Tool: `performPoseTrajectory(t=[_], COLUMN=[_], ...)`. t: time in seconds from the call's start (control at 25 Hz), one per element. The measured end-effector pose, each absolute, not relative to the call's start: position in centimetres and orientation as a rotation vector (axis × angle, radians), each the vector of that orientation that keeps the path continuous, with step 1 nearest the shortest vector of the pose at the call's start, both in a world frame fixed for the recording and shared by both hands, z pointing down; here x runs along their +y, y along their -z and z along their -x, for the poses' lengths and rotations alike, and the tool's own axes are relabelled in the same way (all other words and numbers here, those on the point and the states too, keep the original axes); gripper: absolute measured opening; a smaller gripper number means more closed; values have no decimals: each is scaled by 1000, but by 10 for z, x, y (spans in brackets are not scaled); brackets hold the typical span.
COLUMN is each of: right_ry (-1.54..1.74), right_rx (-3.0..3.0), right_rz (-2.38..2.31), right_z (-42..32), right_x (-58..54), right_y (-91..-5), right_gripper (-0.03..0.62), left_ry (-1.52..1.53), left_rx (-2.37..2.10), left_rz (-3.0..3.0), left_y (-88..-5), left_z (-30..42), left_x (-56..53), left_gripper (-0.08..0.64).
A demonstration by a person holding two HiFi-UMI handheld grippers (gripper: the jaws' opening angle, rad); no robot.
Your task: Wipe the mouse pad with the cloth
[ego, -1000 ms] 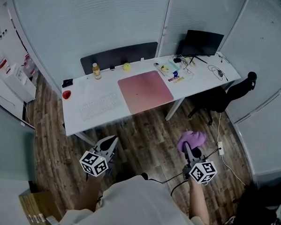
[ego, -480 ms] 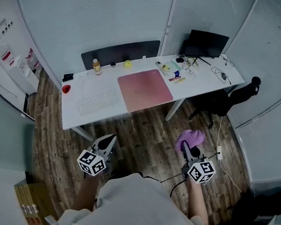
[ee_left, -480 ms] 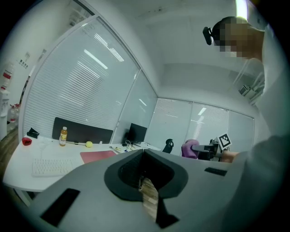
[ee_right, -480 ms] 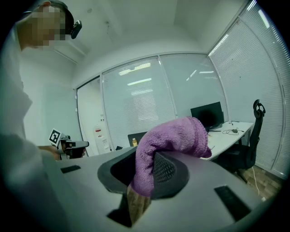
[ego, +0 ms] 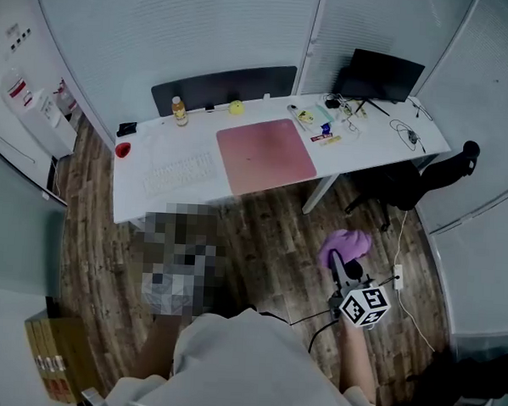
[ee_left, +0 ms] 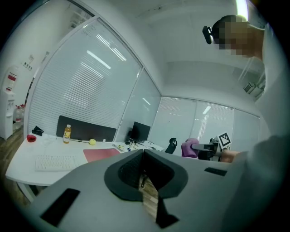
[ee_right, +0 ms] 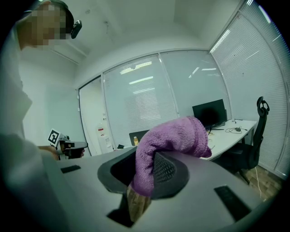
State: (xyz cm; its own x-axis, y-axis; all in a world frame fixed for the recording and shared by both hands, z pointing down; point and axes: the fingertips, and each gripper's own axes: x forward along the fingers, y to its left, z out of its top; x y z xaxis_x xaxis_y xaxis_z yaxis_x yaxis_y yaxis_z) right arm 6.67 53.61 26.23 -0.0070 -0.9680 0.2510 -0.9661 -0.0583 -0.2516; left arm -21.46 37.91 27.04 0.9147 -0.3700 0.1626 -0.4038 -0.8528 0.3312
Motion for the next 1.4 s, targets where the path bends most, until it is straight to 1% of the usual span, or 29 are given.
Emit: performPoseTrajectory(t=[0.4, 1.08, 1.4], right_ry=[601, 643, 681], right_rx=[2143, 2051, 1994], right_rz=[2245, 2350, 2393], right_z=[-72, -104, -104], right_x=[506, 400, 351], right_y=[-273, -277, -286], right_gripper=[81, 81, 81], left_ry=[-122, -178, -238], left_rx=[-558, -444, -357], left_rz=[-2691, -2703, -2710], left_y=[-277, -286, -297], left_z=[209, 162, 148], left_x=[343, 207, 148], left_gripper=[18, 18, 18])
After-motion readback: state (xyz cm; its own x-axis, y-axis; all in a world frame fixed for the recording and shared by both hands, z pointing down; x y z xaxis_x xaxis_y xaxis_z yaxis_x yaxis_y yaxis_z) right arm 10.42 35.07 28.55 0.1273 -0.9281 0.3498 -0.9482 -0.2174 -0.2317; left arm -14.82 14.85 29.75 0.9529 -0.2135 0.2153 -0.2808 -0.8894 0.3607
